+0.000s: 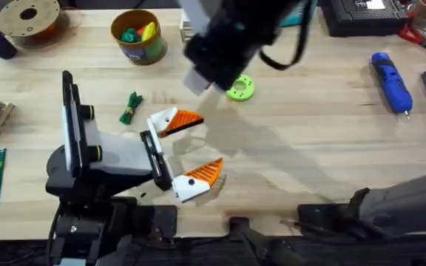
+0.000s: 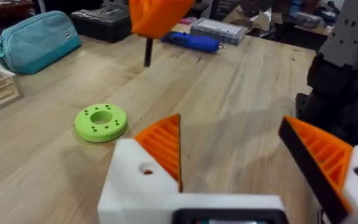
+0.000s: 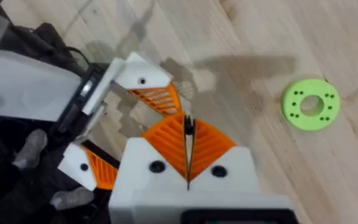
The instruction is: Pick up the gripper from the table and insert it into the empty holder that is missing its gripper. Then pick up a screw, insert it into the mounting hole, and use the screwdriver to tighten it. Finally, clean up the table by picking up the vegetable and placing it into the bucket.
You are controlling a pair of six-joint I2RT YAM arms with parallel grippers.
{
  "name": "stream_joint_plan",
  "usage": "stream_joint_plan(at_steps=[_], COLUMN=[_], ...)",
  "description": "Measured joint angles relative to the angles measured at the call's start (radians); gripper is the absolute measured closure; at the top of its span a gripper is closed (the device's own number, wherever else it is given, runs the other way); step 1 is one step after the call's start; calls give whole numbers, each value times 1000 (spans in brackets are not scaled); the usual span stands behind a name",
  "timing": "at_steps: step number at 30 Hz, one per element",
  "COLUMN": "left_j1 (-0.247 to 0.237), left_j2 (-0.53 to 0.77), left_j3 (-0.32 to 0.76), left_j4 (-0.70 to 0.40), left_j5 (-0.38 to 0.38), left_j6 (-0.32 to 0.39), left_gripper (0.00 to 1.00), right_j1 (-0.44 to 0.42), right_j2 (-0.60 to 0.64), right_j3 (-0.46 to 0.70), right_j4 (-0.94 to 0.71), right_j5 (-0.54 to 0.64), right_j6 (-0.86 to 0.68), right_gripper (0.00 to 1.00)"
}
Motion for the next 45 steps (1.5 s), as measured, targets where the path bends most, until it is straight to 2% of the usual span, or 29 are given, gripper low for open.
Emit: stream_joint_plan(at_steps=[5,6,13,38,45], left_j1=[0,0,0,0,0], left_j2=[0,0,0,0,0], left_j3=[0,0,0,0,0], left_j4=[0,0,0,0,0], left_j5=[0,0,0,0,0], left_j6=[0,0,0,0,-3], left_gripper=[16,15,15,16,16], right_j1=[74,111,176,184,184], right_j2=[165,232,338,370,417], right_j3=[196,295,490,506,508], right_j4=[-77,-120,-234,-274,-274], right_j5=[2,20,55,72,72], right_j6=[-6,-9,-23,-27,-27], right_gripper=[995,995,995,995,995])
